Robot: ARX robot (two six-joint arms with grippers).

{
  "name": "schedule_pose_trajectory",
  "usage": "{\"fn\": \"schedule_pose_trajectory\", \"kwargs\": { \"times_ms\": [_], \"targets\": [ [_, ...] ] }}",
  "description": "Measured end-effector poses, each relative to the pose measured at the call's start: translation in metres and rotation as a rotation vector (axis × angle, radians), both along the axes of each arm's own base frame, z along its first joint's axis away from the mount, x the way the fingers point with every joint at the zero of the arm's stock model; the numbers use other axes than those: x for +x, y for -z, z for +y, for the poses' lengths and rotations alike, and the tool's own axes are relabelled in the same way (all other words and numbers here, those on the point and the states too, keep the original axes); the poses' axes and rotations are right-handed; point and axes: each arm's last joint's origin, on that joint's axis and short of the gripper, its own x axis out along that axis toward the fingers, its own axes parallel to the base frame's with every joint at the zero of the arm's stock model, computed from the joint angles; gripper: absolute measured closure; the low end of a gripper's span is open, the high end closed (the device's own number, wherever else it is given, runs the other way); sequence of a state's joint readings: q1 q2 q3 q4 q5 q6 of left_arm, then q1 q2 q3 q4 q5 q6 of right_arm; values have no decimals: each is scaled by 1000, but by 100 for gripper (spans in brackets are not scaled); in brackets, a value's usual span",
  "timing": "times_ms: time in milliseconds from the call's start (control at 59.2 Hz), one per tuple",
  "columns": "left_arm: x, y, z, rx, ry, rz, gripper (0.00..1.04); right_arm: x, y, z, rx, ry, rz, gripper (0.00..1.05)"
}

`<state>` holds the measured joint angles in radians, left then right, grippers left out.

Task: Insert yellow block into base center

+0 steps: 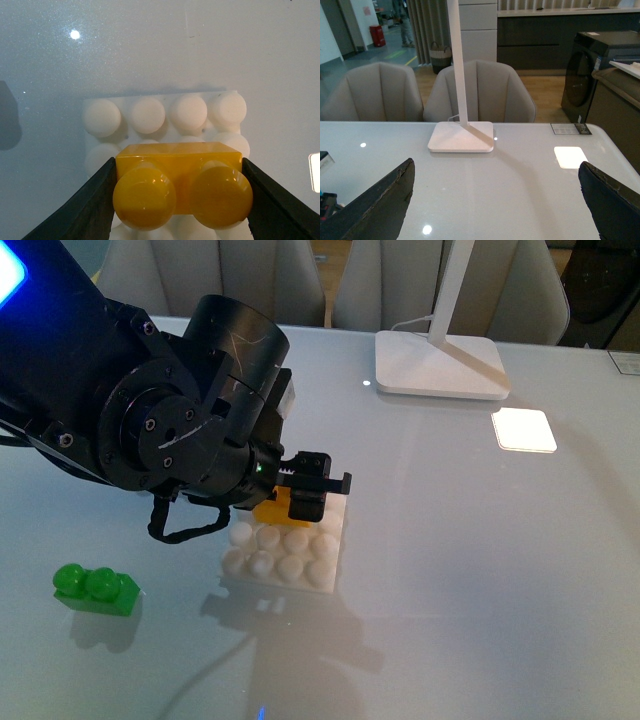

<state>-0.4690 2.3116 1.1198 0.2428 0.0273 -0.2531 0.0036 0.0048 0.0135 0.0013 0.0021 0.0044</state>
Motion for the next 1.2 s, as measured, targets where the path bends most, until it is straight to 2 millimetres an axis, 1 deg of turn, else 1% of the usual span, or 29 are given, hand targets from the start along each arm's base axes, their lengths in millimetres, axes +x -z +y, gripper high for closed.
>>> {"fn": "schedule_pose_trajectory", "kwargs": {
  "times_ms": [203,540,861,1198],
  "targets": [
    [2,0,-1,-2,0,-4,44,0,0,0,0,0,0,9],
    [2,9,-2,7,2,5,44,0,0,0,0,0,0,9],
    [3,11,-2,16,-5,-14,44,0,0,0,0,0,0,9],
    [3,14,-4,47,28,-36,44,0,0,0,0,0,0,9]
  ]
}}
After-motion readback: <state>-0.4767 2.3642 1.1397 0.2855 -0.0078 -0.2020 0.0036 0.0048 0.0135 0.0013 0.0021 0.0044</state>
